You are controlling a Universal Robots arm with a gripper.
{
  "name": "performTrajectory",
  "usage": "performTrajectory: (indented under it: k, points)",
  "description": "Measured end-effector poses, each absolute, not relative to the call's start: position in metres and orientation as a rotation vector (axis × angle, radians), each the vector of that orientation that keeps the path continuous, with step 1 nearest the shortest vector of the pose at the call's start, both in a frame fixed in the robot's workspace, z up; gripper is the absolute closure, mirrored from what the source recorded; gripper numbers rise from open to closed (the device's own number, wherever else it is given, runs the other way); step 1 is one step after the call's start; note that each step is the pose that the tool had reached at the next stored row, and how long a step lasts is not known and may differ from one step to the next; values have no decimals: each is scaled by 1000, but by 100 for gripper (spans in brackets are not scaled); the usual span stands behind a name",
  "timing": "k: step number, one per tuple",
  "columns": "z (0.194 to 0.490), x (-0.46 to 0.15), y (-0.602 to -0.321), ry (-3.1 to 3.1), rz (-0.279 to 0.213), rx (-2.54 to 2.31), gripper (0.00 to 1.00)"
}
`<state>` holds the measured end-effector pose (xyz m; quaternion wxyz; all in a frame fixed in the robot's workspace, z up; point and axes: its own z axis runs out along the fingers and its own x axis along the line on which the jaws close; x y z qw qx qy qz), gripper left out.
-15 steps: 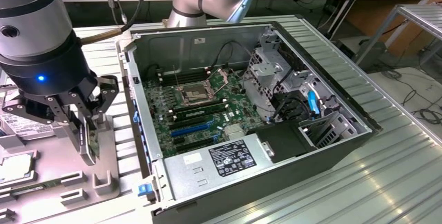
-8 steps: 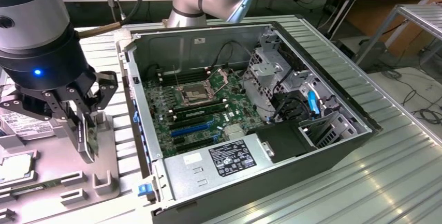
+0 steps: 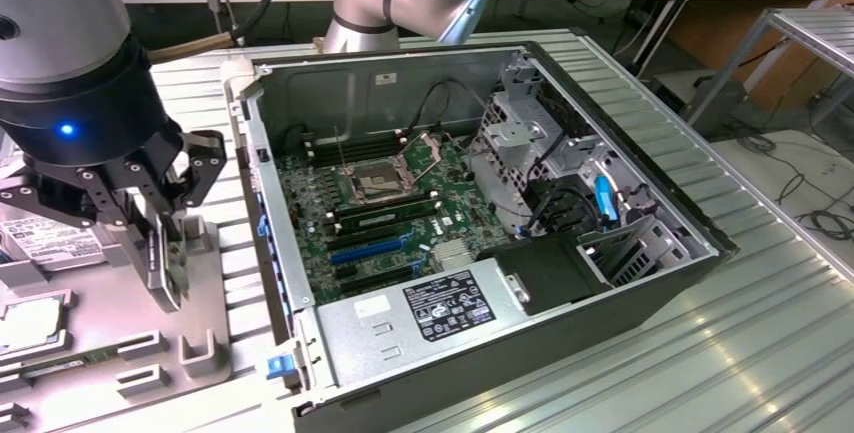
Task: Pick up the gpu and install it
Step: 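Pick up the gpu and move the gpu toward the slot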
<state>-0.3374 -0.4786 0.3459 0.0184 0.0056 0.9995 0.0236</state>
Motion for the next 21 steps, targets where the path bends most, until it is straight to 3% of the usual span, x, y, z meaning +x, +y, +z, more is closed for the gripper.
performTrajectory:
  k: [21]
  points:
    - [371,-337,-479,3104,73,17,73]
